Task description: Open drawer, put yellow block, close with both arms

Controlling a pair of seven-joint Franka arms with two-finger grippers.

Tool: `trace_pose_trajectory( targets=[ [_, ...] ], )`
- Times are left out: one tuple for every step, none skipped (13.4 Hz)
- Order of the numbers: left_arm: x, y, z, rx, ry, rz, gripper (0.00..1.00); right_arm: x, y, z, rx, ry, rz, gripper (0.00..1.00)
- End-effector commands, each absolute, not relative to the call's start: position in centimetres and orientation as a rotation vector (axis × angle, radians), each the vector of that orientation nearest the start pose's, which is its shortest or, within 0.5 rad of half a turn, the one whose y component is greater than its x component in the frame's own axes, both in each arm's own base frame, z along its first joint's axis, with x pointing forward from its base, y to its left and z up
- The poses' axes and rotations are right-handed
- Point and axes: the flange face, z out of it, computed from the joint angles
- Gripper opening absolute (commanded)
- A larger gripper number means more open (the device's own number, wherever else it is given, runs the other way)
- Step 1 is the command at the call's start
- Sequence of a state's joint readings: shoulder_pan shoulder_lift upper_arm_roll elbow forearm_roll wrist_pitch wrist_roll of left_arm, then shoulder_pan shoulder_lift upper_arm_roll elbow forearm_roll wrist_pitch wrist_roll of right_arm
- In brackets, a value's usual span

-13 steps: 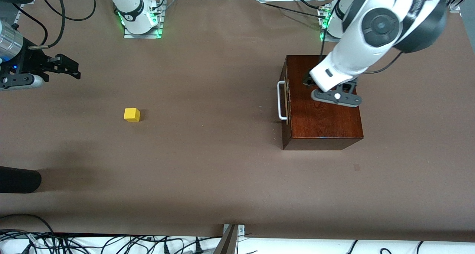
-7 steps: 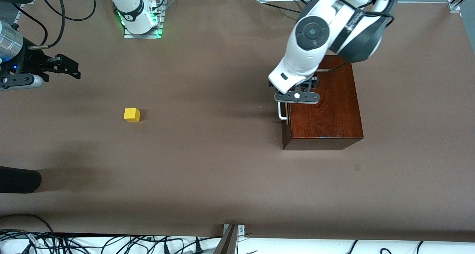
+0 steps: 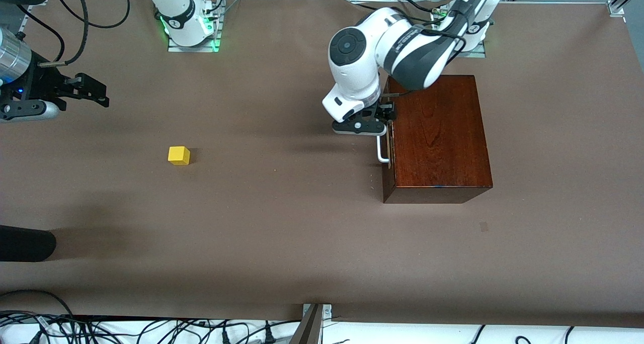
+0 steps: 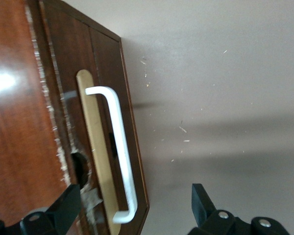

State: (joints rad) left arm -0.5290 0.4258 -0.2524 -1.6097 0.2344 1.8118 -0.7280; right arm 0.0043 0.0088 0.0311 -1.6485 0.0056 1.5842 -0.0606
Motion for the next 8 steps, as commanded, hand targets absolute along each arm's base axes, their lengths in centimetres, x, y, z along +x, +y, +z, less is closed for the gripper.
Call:
trace_pose_trajectory(
  targets=[
    [48.2,-42.2,35.5,-2.879,0.146,0.084,1.00,55.6,1.8,58.9,-3.140,-0.157,0.121,1.00],
    [47.9,-42.1,34.9,-2.875,0.139,0.088,1.00,55.6,2.0,58.9,-3.140,-0.162,0.121,1.00],
    [47.6,-41.9,33.9,-2.875,0.141,0.090,1.00,55.7,2.0,59.1,-3.141,-0.167,0.104,1.00],
    [47.5,-41.7,33.2,-2.885,0.141,0.081,1.00,55.8,1.9,59.2,-3.144,-0.162,0.092,1.00],
    [47.6,-41.7,33.0,-2.892,0.142,0.075,1.00,55.8,1.8,59.2,-3.143,-0.157,0.089,1.00],
    [47.7,-41.7,32.7,-2.893,0.141,0.076,1.00,55.9,1.8,59.3,-3.140,-0.157,0.082,1.00],
    [47.7,-41.8,32.2,-2.897,0.144,0.077,1.00,56.2,1.8,59.1,-3.138,-0.159,0.077,1.00],
    [47.6,-41.8,31.8,-2.896,0.146,0.082,1.00,56.4,2.2,59.7,-3.131,-0.158,0.058,1.00]
  ],
)
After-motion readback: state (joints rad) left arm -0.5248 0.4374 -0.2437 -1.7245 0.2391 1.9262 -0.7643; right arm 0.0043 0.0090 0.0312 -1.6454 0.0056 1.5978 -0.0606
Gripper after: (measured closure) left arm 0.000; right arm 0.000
